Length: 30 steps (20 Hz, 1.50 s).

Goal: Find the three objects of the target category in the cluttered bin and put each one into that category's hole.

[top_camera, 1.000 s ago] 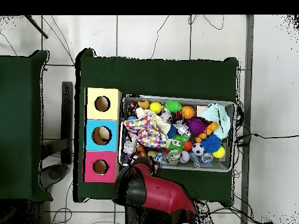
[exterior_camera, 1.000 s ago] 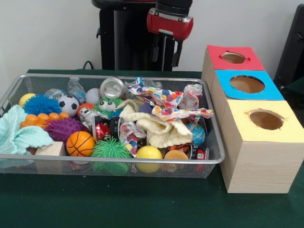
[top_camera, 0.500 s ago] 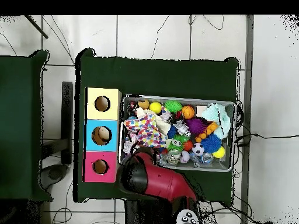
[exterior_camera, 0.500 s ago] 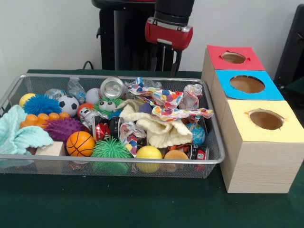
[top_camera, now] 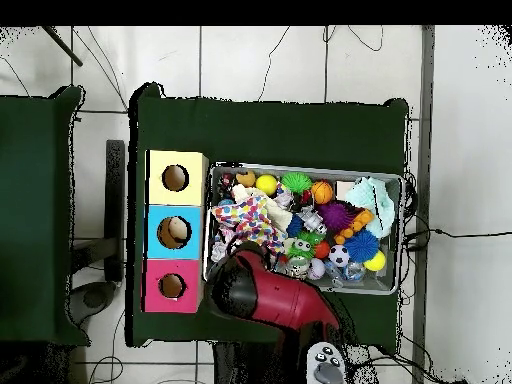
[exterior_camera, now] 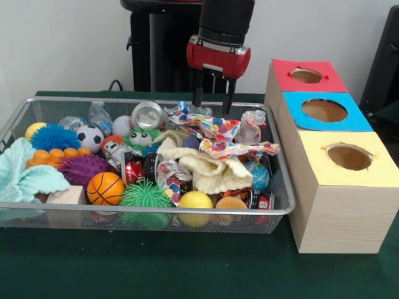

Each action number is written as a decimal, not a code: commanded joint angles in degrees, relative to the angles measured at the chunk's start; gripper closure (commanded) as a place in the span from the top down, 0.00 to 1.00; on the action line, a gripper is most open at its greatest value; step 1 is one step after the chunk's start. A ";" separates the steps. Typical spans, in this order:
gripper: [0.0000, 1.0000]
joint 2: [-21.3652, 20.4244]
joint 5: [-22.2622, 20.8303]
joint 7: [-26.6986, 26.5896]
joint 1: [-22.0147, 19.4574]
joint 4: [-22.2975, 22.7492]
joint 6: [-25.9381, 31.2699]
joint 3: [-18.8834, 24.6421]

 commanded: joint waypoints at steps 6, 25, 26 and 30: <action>1.00 5.59 -1.41 8.38 -3.45 -4.00 -7.67 7.09; 1.00 8.21 -1.72 7.66 -4.93 -5.75 -11.65 9.09; 1.00 8.55 -1.82 7.64 -5.11 -5.86 -11.91 9.25; 1.00 9.47 -2.22 7.60 -5.58 -6.07 -12.86 9.68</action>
